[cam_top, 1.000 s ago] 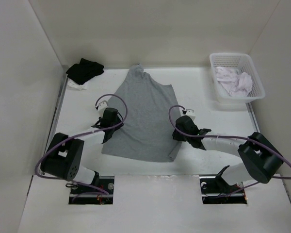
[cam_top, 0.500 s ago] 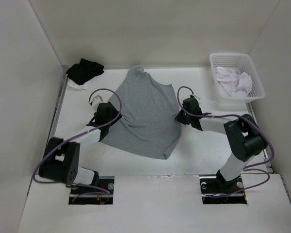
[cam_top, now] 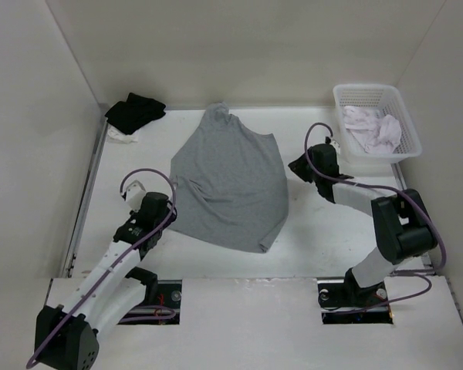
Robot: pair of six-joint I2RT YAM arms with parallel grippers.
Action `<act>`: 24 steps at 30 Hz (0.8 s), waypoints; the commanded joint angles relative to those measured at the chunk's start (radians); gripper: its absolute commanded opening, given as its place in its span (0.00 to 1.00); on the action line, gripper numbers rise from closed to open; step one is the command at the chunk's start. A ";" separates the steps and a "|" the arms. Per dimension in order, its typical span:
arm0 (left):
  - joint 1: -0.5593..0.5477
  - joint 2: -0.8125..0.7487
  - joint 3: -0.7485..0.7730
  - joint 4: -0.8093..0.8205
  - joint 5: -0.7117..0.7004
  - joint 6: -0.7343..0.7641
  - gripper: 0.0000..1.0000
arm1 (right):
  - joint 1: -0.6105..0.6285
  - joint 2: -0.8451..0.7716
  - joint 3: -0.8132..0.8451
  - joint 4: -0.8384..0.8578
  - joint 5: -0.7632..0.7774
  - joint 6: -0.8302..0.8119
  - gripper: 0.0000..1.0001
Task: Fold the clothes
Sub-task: Flatten the tank top out
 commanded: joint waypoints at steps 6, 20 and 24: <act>0.044 0.065 -0.033 -0.149 -0.134 -0.132 0.46 | 0.145 -0.144 -0.125 0.215 -0.012 -0.001 0.31; 0.114 0.211 -0.082 0.109 -0.041 0.015 0.47 | 0.287 -0.166 -0.157 0.270 0.007 0.022 0.30; 0.151 0.253 -0.087 0.167 -0.007 0.055 0.47 | 0.329 -0.144 -0.140 0.270 0.020 0.020 0.30</act>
